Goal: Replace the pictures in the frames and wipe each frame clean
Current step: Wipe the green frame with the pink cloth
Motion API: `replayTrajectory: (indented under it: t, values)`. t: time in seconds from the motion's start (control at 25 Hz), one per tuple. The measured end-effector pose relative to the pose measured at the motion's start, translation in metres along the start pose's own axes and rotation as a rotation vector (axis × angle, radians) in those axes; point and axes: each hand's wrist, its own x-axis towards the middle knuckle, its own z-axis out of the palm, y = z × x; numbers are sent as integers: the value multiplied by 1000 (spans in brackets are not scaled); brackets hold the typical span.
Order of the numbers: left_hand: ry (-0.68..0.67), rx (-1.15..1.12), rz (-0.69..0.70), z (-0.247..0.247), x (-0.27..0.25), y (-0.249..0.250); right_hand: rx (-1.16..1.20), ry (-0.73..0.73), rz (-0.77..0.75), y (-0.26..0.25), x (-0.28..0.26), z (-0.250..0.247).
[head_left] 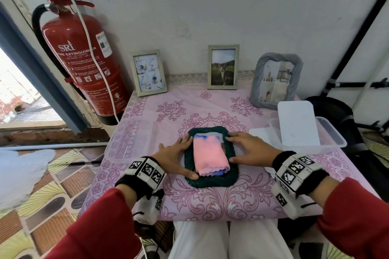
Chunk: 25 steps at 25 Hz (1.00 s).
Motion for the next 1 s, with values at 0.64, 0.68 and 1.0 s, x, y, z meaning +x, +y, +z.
replayTrajectory:
  t: [0.64, 0.68, 1.0]
  values:
    - [323, -14, -177, 14, 6, 54, 118, 70, -12, 4, -6, 15]
    - [320, 19, -179, 14, 9, 57, 117, 69, -11, 5, -6, 15]
    - [442, -601, -88, 14, 8, 49, 155, 61, -3, 6, -6, 14]
